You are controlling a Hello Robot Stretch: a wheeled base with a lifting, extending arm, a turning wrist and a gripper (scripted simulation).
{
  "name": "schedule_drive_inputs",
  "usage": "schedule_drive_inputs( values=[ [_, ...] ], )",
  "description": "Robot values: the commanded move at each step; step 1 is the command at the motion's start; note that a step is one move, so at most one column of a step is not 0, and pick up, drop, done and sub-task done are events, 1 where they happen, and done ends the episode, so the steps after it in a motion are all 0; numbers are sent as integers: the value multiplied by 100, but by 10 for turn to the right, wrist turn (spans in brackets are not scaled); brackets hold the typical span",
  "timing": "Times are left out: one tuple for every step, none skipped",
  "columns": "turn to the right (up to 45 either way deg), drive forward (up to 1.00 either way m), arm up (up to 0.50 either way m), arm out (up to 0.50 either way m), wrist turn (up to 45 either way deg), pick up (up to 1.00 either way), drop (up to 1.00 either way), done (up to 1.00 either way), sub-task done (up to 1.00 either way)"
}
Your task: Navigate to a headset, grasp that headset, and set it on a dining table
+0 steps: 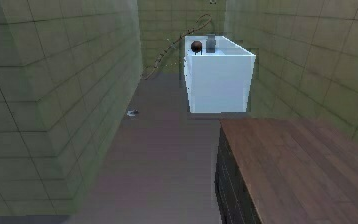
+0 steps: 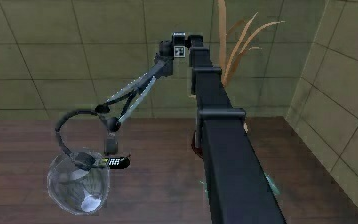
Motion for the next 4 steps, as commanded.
schedule_drive_inputs(
  values=[
    [0,0,0,0,-30,0,0,0,0],
    [0,0,0,-48,0,0,0,0,0],
    [-450,0,0,0,0,0,0,0,0],
    [-450,0,0,0,0,0,0,0,0]
  ],
)
